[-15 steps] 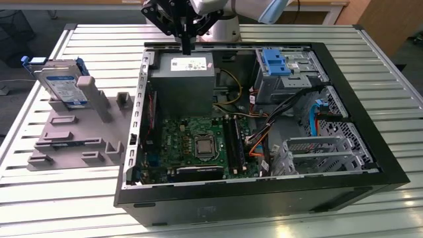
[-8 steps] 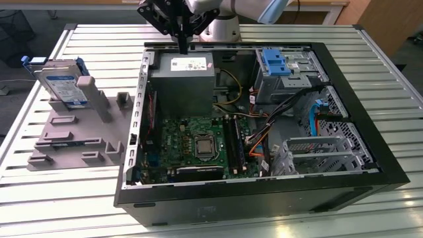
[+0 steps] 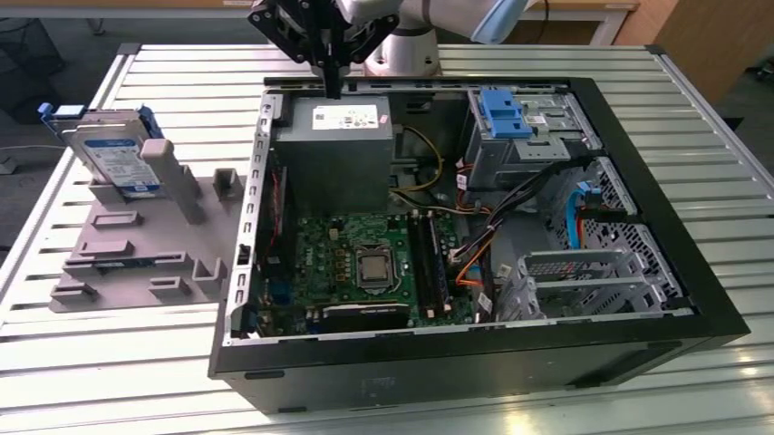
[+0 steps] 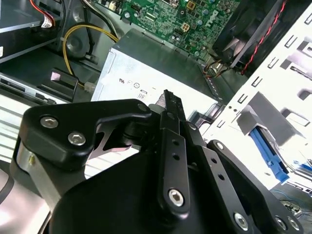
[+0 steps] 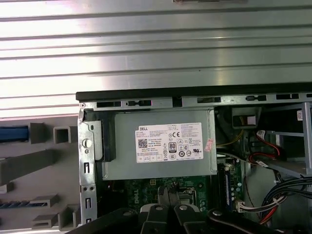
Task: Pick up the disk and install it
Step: 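Reach for the disk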
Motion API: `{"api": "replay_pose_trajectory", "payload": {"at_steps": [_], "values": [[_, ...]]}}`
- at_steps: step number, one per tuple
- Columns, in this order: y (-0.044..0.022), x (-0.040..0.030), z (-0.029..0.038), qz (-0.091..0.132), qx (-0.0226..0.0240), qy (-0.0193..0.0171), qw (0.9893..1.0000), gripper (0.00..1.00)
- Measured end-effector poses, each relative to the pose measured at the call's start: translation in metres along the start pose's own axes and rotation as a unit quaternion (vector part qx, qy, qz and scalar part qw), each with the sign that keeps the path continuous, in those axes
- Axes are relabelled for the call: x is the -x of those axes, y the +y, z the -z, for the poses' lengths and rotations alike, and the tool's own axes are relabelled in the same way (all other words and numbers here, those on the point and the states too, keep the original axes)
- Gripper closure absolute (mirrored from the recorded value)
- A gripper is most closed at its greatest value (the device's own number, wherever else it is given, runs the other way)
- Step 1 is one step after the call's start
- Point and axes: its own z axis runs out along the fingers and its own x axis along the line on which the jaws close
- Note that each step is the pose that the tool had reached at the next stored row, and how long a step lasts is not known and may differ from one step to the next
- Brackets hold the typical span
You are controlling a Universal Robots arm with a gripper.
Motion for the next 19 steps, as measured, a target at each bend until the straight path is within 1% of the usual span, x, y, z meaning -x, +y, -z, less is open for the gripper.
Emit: {"api": "replay_pose_trajectory", "payload": {"at_steps": [11,19], "values": [[-0.0004,-0.0046,0.0,0.0,0.0,0.0,1.0,0.89],[-0.0008,-0.0094,0.0001,0.0,0.0,0.0,1.0,0.89]]}}
